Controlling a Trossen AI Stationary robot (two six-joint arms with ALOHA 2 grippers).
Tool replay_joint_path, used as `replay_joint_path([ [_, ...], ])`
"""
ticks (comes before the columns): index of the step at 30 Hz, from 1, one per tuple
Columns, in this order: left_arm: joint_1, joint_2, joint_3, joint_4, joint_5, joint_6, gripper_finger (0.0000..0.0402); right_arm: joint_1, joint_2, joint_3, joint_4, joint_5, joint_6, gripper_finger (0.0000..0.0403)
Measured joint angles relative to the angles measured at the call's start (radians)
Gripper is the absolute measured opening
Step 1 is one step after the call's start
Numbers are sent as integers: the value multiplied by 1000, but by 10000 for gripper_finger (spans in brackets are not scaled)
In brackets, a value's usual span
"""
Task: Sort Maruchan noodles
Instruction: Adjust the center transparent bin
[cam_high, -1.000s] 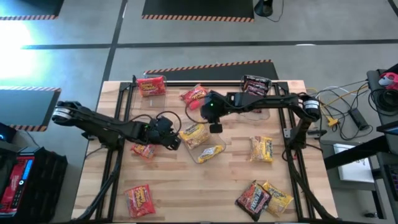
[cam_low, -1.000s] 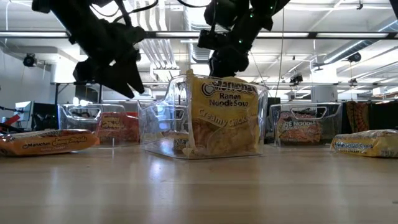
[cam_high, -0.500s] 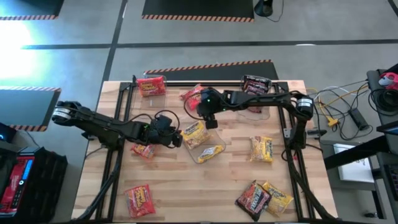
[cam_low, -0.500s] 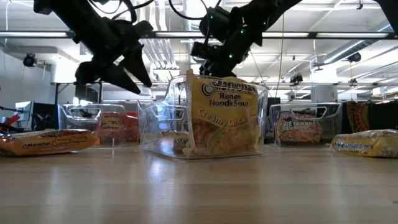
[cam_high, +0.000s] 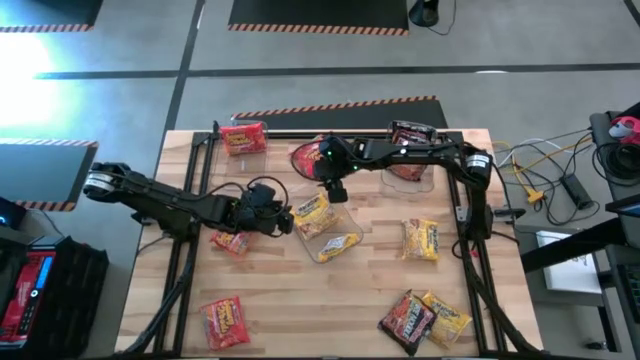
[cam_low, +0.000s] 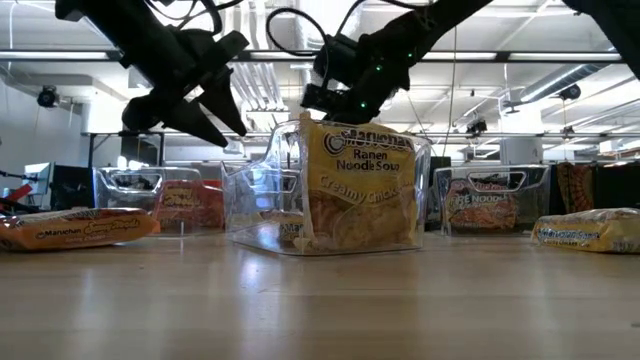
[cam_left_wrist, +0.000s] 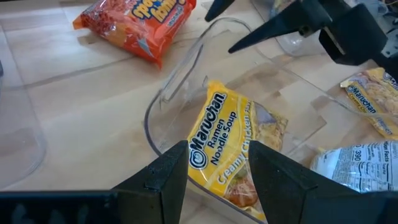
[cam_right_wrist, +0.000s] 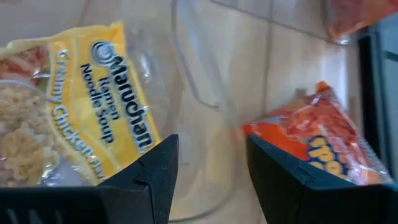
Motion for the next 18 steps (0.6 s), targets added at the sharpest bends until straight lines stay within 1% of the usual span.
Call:
replay_joint_path([
  [8,0,0,-1,-10,0,-4,152,-5,32,19,-19,-3,-3,157],
  [18,0,0,-1,-34,0,-4,152,-5,33,19,-25,-3,51,98],
])
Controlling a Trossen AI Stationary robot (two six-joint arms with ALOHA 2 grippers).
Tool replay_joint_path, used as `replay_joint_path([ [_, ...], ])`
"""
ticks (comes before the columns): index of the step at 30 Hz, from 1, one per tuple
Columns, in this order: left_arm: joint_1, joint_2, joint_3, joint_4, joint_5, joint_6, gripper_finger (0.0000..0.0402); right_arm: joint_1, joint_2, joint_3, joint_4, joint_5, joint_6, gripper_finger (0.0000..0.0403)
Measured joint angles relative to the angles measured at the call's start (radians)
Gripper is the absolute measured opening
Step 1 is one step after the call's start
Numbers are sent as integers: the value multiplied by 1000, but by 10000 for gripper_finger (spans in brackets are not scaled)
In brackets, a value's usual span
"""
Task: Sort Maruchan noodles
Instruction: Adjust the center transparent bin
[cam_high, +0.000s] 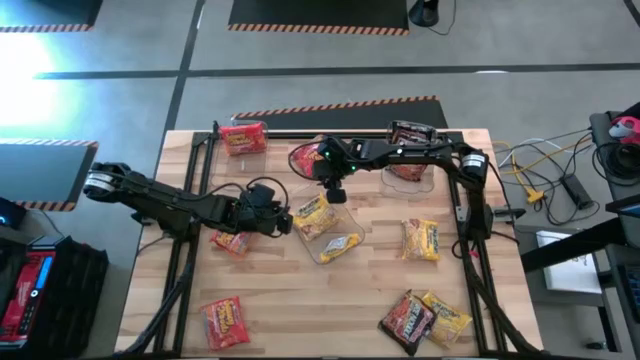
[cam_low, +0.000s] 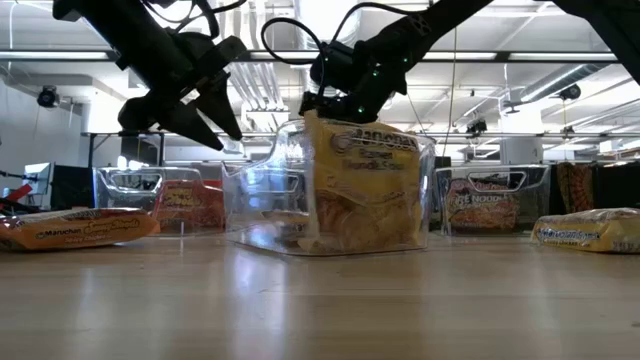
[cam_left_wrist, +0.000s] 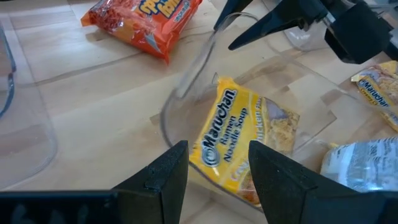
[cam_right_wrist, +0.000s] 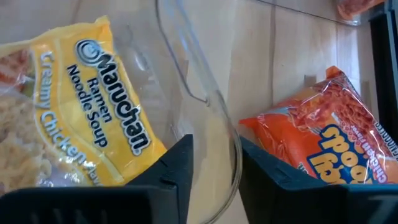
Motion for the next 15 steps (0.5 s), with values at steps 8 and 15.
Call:
replay_joint_path([
  [8,0,0,0,-6,0,0,152,0,-3,0,-33,-1,20,60],
  [15,0,0,0,-12,1,0,152,-4,-3,0,-50,2,109,45],
])
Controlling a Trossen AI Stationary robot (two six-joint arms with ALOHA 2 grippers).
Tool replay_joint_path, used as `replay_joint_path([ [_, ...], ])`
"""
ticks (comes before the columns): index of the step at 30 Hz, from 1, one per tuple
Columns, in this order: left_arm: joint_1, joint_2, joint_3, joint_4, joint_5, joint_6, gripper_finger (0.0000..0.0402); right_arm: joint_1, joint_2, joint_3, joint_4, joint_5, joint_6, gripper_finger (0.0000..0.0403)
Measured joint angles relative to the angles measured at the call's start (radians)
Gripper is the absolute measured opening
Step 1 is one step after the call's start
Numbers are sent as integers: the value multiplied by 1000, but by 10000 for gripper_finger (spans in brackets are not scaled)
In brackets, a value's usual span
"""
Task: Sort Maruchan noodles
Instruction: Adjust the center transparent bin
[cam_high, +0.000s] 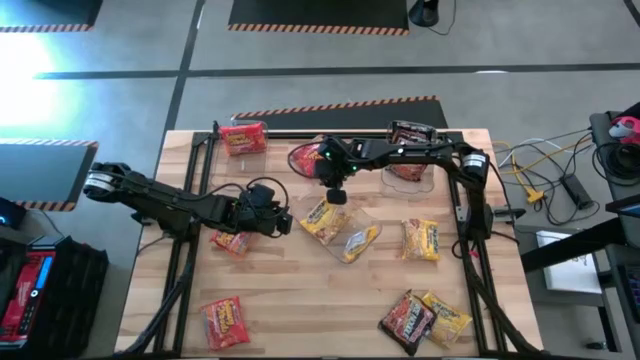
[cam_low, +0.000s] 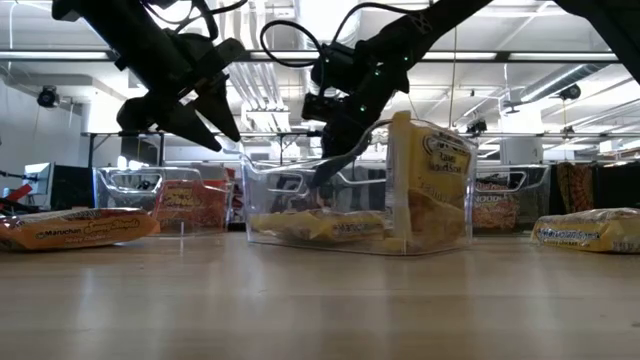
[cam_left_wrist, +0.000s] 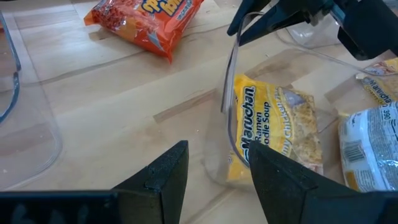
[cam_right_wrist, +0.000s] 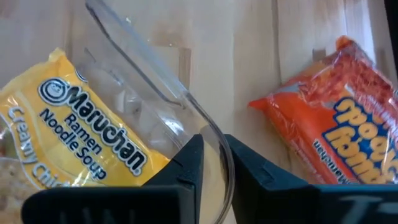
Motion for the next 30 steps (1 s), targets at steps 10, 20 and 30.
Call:
replay_joint_path([
  [10,0,-1,0,-9,7,0,152,-40,-1,0,-41,11,197,43],
  [20,0,-1,0,-35,8,0,152,-73,-1,-1,-114,10,465,43],
  [30,0,-2,0,-69,9,0,152,-79,-1,-1,-128,11,639,43],
])
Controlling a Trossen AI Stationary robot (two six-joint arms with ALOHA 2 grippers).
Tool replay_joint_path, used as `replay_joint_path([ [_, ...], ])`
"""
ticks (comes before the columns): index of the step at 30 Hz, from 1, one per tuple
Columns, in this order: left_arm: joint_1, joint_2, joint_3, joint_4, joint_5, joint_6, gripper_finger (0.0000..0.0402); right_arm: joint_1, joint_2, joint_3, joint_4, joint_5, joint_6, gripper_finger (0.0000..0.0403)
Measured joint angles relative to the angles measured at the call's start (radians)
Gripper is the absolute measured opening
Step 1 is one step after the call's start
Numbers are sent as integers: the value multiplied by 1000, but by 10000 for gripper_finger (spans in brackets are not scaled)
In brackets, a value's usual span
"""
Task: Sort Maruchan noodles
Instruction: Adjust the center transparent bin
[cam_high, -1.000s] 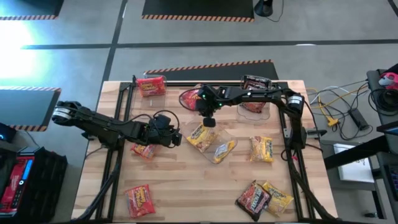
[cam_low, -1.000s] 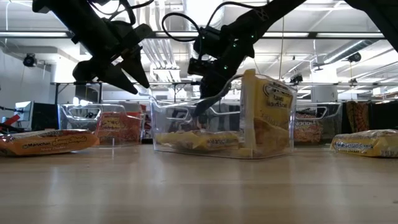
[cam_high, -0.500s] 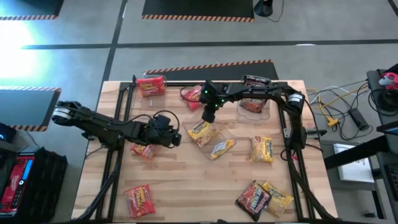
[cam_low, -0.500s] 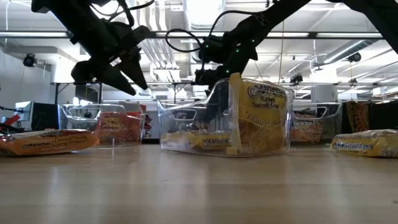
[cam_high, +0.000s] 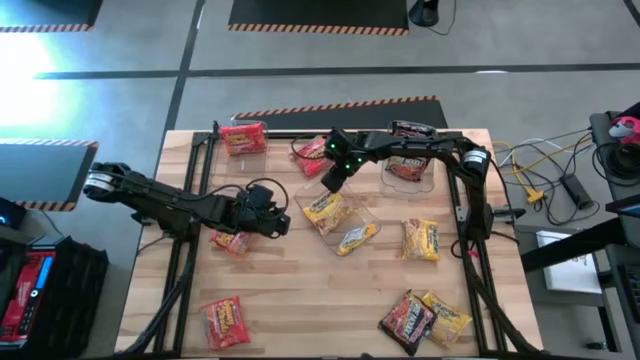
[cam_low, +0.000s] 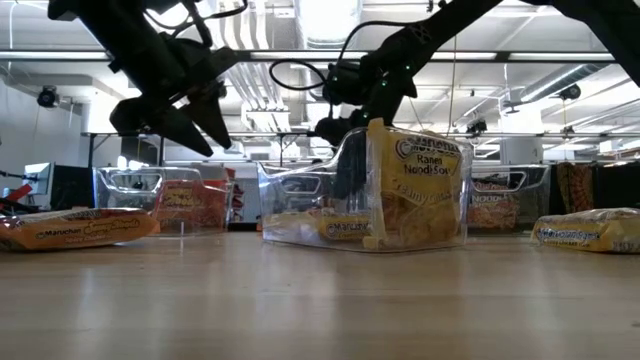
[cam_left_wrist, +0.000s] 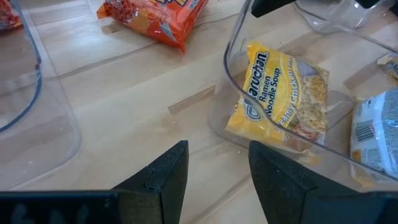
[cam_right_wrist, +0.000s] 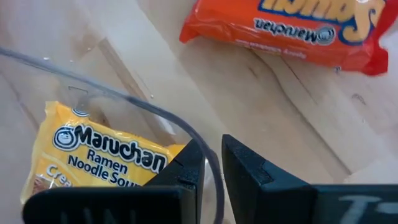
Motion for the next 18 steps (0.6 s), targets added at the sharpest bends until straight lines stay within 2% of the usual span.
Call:
replay_joint_path([
  [18,0,-48,0,-139,-6,0,152,0,0,0,-11,0,244,43],
])
